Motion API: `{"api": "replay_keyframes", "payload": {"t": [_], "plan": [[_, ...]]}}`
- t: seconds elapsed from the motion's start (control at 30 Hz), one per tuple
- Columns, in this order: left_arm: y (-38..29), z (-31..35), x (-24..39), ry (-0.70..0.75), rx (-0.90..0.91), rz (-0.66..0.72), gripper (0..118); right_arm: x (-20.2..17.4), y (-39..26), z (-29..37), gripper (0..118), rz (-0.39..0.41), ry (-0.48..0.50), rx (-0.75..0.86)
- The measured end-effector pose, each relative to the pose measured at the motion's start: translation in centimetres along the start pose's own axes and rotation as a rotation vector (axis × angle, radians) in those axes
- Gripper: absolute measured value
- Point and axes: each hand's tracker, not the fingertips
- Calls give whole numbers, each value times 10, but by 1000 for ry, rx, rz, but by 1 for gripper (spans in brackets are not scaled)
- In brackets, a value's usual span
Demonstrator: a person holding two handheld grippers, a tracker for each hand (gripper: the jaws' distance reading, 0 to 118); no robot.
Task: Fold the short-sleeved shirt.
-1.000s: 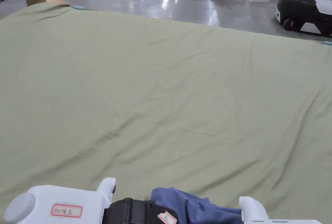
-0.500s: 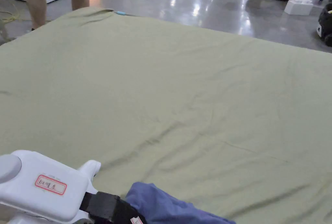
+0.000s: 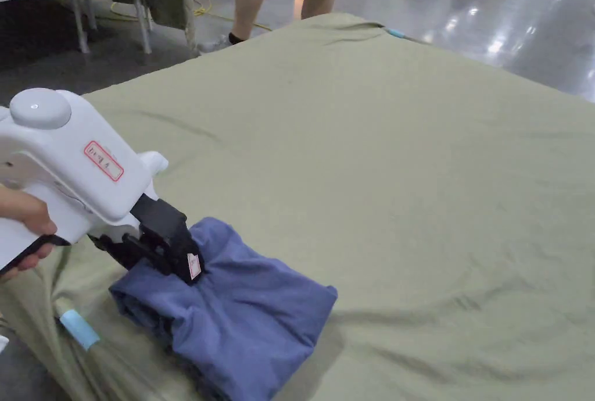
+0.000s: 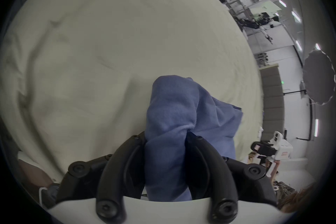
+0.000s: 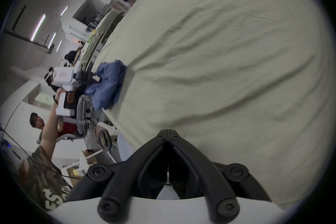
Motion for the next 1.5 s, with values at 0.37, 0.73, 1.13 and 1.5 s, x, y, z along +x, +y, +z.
{"api": "replay_keyframes", "payload": {"t": [0.37,0.73,1.13,1.5], "plan": [[52,29,-47,332,81,-9,86,-12,14,-24,2,24,-71,-46],[-103,98,-10,3,471,252,0,2,2,4,2,106,-29,55],[-172,-46,232,-121,528,-112,0,98,-72,99,2,14,-290,393],[-205,-86,435,46,896,-672,0,134,-90,202,2,33,-534,807]]}}
